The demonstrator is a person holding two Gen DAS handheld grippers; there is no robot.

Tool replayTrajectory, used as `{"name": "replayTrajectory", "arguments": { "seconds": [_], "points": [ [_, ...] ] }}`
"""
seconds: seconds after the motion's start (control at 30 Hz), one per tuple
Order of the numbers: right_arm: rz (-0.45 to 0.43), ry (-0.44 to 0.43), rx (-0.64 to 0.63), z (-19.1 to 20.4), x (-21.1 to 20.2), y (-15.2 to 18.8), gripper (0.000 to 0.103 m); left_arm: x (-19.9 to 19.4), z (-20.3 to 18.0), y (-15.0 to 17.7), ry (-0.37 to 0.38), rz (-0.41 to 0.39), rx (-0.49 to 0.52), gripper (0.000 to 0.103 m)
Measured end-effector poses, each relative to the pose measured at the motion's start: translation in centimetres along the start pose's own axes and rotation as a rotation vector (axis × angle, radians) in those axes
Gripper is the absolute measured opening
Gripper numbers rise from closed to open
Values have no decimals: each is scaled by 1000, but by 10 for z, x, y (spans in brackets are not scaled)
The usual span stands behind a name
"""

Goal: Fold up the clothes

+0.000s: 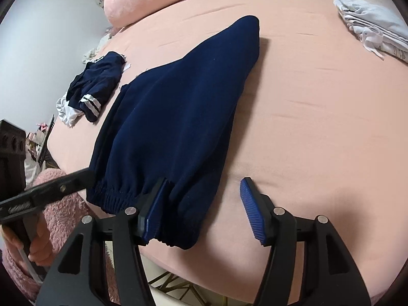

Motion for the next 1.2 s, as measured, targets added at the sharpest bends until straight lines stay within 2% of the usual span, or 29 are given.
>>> {"name": "replayTrajectory", "arguments": {
  "seconds": [0.07,0.13,0.17,0.2,0.23,0.27,0.37,0.43,0.5,0.53,0.57,0.63,0.7,0.73,0.8,0.87,0.97,1.1,1.13,1.17,1.2],
  "points": [
    [5,-11,-29,5,0,0,62,5,9,4,7,2,-38,53],
    [9,-26,-48,10,3,1,62,5,5,5,18,7,-27,49],
    [2,-17,-65,11,4,2,58,4,2,5,24,11,-17,36],
    [-5,-8,-82,12,5,3,54,3,-1,5,29,15,-6,29],
    [-6,-12,-87,13,4,4,39,2,-4,6,30,17,4,22],
    [3,-32,-70,12,2,5,28,0,-6,7,28,18,15,22],
    [28,-52,-29,9,-6,9,21,-4,-16,15,25,46,35,21],
    [51,-62,-17,2,-16,19,21,-7,-16,22,37,76,18,21],
    [88,-91,10,-2,-24,34,21,-9,-13,31,67,119,-13,27],
    [101,-103,21,-2,-26,43,25,-11,-11,33,103,141,-42,44],
    [110,-105,24,-3,-28,50,31,-14,-9,30,162,156,-73,54],
    [121,-104,32,-9,-32,61,35,-31,-2,6,184,85,-57,54],
    [103,-106,54,-15,-41,57,37,-47,2,-30,128,-23,5,54],
    [79,-100,70,-20,-47,50,37,-49,2,-45,136,-46,19,54],
    [8,-77,98,-32,-61,30,39,-40,1,-69,167,-52,13,54],
    [-41,-40,87,-42,-64,8,47,-25,4,-82,133,-34,39,54],
    [-44,61,43,-54,-46,-20,47,-3,9,-97,63,-8,75,54],
    [-17,86,18,-64,-22,-46,47,14,12,-100,65,-14,47,54],
    [-7,99,17,-65,-14,-52,47,18,13,-100,44,-15,48,47],
    [1,113,16,-66,-8,-56,47,21,14,-100,19,-20,57,36],
    [8,126,16,-66,-4,-59,47,23,15,-100,-7,-28,70,32]
  ]
}}
Point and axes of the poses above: each gripper's, at about its wrist camera, not at the fingertips, and x roughly the way its jaws point, z to its left, y to its underside, the point moved 8 cm from there along x, roughly the way its jaws point, and after that the axes turned 13 degrees about y, right-handed, at the moved point
